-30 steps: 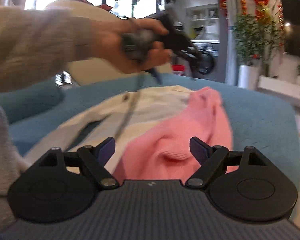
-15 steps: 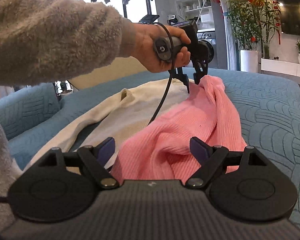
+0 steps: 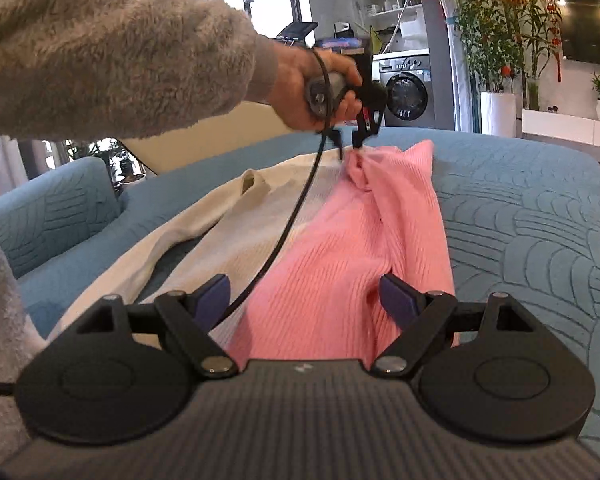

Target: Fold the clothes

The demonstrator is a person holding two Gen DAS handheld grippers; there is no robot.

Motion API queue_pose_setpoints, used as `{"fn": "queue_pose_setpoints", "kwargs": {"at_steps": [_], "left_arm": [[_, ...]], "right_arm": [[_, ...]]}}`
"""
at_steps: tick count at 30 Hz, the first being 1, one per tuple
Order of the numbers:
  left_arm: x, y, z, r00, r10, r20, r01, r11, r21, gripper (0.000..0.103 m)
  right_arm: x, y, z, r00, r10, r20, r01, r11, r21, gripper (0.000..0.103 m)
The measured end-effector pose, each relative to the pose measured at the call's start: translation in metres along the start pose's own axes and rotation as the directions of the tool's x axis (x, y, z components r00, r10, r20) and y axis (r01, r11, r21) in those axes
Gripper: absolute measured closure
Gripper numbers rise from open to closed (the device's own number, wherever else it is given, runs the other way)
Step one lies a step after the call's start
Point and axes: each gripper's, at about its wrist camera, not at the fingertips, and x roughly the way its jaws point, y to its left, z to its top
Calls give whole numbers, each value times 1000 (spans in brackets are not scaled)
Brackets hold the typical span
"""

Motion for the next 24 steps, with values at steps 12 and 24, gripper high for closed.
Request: {"fn": "queue_pose_setpoints", "kwargs": {"at_steps": [12,24], "left_arm": [[-96,72,-55,959,-223,177,241,966,-92,15],[-128,207,-139,891,-339,302,425,856,-294,0]], "right_arm": [[-20,-12,9,998,38,51,-41,998,46,19],[-24,6,0,995,47,83,-37,992,-119,19]]}}
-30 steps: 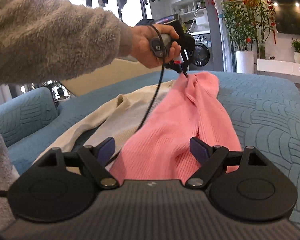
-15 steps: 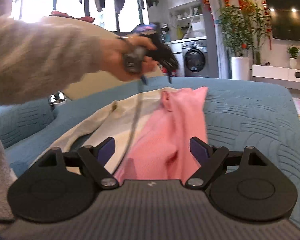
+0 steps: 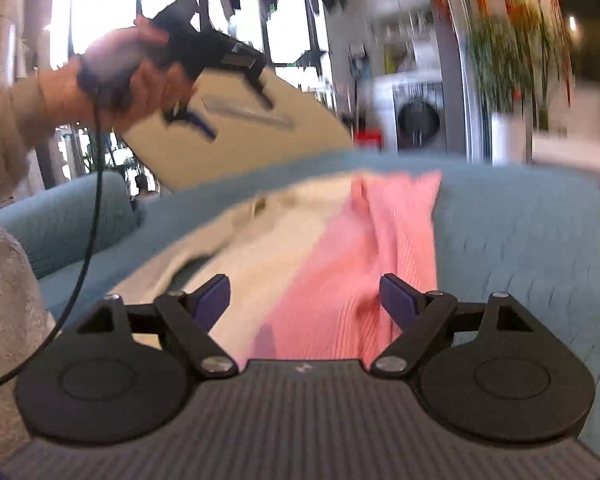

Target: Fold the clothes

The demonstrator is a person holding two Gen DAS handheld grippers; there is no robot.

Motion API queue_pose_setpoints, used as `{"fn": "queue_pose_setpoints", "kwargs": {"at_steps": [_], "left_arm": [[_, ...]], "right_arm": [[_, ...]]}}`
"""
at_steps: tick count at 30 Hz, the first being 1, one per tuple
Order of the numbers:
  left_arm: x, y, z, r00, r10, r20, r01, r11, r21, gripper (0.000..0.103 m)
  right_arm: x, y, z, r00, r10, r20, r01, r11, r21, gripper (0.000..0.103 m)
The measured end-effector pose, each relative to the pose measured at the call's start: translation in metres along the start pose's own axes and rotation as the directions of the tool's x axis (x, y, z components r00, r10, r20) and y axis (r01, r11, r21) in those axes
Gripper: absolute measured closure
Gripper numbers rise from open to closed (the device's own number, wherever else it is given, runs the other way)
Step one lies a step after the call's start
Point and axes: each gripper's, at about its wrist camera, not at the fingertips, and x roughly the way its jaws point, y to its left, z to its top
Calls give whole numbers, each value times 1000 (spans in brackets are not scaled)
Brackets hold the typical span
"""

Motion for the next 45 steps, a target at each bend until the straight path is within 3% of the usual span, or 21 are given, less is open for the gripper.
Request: {"fn": "queue_pose_setpoints", "kwargs": {"at_steps": [2,4,6,9,10,11,14,17,18,19,22,24,26,28,31,32,33,35,37,40,45], "left_arm": [[7,26,3,1000,2,-31,-5,994,-108,0],[18,42,10,996,13,-86,-24,991,-129,0],[26,52,14,993,50,-104,-63,990,-129,0],[44,67,18,985,96,-143,-114,985,-127,0],[48,69,19,983,96,-155,-117,985,-130,0],[52,71,19,981,95,-167,-118,984,-136,0],[60,76,14,975,103,-196,-133,980,-146,0],[67,73,12,973,89,-212,-119,984,-130,0],[69,70,13,973,91,-210,-118,986,-119,0],[71,67,14,974,97,-206,-122,986,-110,0],[72,63,13,974,102,-201,-124,987,-98,0],[70,64,10,974,96,-206,-120,987,-105,0],[72,64,9,974,86,-210,-112,987,-116,0],[72,67,9,974,63,-217,-95,986,-138,0],[70,74,12,978,32,-205,-68,983,-172,0],[70,76,14,979,28,-204,-66,981,-183,0],[69,77,14,979,26,-203,-65,979,-191,0],[69,80,15,979,21,-202,-63,977,-205,0],[69,83,15,978,15,-209,-61,975,-216,0],[73,90,16,974,8,-226,-61,972,-228,0],[100,102,23,957,-35,-289,-41,967,-253,0]], "right_arm": [[2,14,-4,1000,27,-9,-28,995,-99,19],[2,44,-11,998,67,-18,-69,954,-291,19],[2,62,-13,995,94,-18,-93,913,-398,19],[5,121,-20,981,187,-52,-175,734,-657,20],[7,137,-23,976,207,-69,-194,676,-711,28],[11,146,-23,975,208,-78,-197,646,-738,37],[20,150,-17,964,231,-131,-248,609,-753,38],[35,137,-1,899,300,-319,-437,565,-700,37],[41,133,5,860,306,-407,-509,510,-693,37],[45,132,8,845,303,-441,-535,468,-703,37],[49,137,11,821,342,-458,-564,354,-746,37],[52,144,11,778,396,-488,-606,264,-751,39],[57,148,11,769,402,-497,-609,224,-761,38],[65,148,14,763,408,-501,-617,228,-753,38],[70,145,16,768,433,-472,-614,286,-736,39],[70,144,15,773,437,-460,-610,311,-729,44],[66,142,12,771,443,-457,-617,344,-708,69],[60,139,7,767,457,-452,-631,407,-660,92],[60,138,9,757,477,-446,-650,479,-590,93],[53,130,18,795,492,-354,-606,627,-490,93],[24,100,35,854,471,-222,-520,793,-319,93]]}}
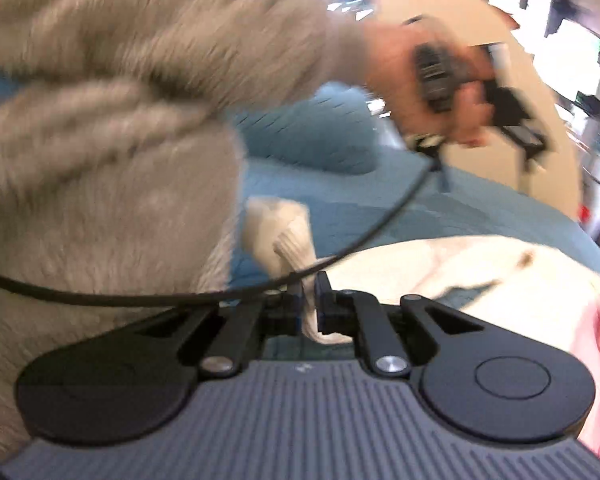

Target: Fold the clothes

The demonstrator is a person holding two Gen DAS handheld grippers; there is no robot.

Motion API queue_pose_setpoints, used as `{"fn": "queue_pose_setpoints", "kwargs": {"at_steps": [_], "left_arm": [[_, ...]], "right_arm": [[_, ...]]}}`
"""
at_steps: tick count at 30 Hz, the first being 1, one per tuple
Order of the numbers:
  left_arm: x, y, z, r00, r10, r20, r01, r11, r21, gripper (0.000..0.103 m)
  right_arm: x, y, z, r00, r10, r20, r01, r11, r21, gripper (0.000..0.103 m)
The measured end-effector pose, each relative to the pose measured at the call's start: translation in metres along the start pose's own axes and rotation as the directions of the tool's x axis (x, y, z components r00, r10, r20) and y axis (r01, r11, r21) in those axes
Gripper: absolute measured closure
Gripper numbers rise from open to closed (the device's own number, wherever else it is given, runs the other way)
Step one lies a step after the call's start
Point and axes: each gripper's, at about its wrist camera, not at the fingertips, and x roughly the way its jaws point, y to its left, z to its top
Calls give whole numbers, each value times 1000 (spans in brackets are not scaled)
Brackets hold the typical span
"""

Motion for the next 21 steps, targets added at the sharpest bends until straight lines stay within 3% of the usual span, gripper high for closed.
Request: {"fn": "queue_pose_setpoints", "kwargs": {"at_steps": [4,10,16,21], "left_arm": [[28,9,10,992,-112,-61,107,991,-81,2],[39,-6,9,995,-100,-26,99,995,-28,2],[50,-28,12,998,-61,2,61,997,42,3],[62,-40,29,995,-99,18,98,993,60,7]], "right_arm": [[-28,-7,4,997,-31,66,22,992,125,93],[-87,-9,-2,980,-95,176,37,950,309,93],[-84,-12,-17,977,-75,200,10,951,310,93],[-81,-13,-28,976,-64,210,-8,946,325,93]]}}
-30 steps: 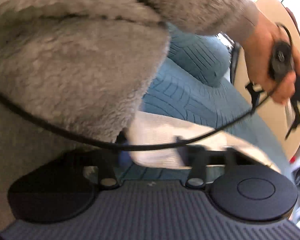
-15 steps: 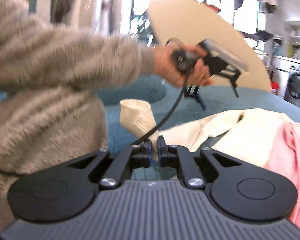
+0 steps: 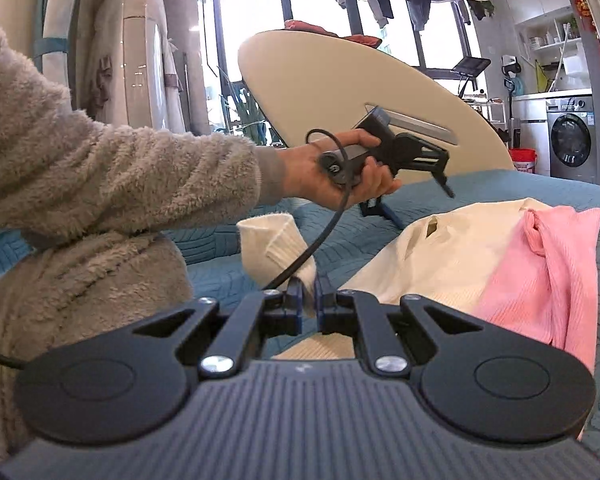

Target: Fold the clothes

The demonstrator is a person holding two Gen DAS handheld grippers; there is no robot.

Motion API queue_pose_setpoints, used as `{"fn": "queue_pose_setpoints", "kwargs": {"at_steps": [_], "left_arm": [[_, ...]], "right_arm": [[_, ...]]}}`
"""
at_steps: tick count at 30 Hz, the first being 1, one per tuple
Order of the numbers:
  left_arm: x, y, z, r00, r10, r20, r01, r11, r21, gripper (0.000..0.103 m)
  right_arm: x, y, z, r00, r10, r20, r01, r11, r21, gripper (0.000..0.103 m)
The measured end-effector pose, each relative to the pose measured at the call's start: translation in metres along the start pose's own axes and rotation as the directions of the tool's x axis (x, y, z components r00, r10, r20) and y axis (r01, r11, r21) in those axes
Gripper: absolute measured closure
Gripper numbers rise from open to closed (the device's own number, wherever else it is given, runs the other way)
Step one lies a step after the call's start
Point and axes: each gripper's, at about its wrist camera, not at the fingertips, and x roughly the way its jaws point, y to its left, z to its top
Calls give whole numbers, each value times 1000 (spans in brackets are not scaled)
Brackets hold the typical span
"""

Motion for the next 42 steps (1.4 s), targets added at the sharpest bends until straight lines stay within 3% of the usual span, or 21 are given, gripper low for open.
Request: {"fn": "queue_pose_setpoints", "kwargs": {"at_steps": [4,6,8,9,10,11,17,21,25,29,31,34,36,38,41,42], "left_arm": [[7,-4,7,999,-13,29,13,1000,15,11],[8,-8,7,999,-9,39,7,999,38,36],[11,-14,4,998,42,36,-45,995,87,72],[12,-17,3,997,66,39,-70,992,104,79],[12,-18,3,996,78,35,-82,990,115,97],[13,-18,3,997,76,23,-78,990,119,101],[8,-18,0,996,82,35,-85,989,125,101],[-11,-36,-4,981,143,133,-162,975,149,101],[-29,-71,-5,977,115,182,-149,971,185,101],[-9,-137,-6,984,112,137,-141,963,230,101],[17,-164,-8,982,159,101,-181,944,274,101],[48,-181,-13,966,249,63,-256,913,319,100],[42,-181,-16,971,228,65,-237,920,312,95],[18,-178,-20,979,185,91,-204,931,304,79],[-15,-177,-25,978,154,141,-191,933,305,61],[-32,-174,-30,976,145,165,-190,933,304,59]], "right_arm": [[8,-11,-3,1000,14,-8,-14,1000,10,93],[10,-13,-5,1000,20,-15,-19,1000,15,93],[13,-15,-6,1000,23,-17,-22,1000,20,93],[14,-15,-5,1000,22,-15,-22,999,24,93],[16,-15,-4,1000,22,-13,-22,999,28,93],[17,-16,-3,1000,22,-11,-21,999,32,93],[16,-19,-5,1000,6,-1,-6,998,56,93],[8,-25,-2,999,-23,38,19,996,92,93],[-1,-34,0,995,-57,82,44,988,147,93],[-14,-49,-1,989,-119,84,95,964,249,93],[-17,-55,-4,986,-160,39,144,950,278,93],[-12,-63,-10,986,-155,-60,166,937,307,93],[-4,-71,-17,979,-127,-156,176,918,354,92],[0,-74,-22,977,-111,-181,174,905,387,92],[0,-80,-26,988,-72,-133,129,860,494,91],[-3,-86,-30,994,-64,-88,103,814,571,91]]}}
